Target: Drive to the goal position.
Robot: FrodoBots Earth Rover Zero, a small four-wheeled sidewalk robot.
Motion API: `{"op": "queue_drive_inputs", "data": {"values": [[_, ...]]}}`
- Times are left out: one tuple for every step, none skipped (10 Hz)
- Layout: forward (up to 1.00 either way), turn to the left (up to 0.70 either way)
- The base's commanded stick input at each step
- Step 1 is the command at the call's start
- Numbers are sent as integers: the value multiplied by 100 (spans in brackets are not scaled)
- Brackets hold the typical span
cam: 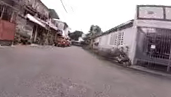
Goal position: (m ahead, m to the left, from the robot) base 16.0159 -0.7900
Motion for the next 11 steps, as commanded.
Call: {"op": "queue_drive_inputs", "data": {"values": [[70,0],[70,0],[70,0],[70,0],[70,0],[70,0],[70,0],[70,0],[70,0],[70,0],[70,0]]}}
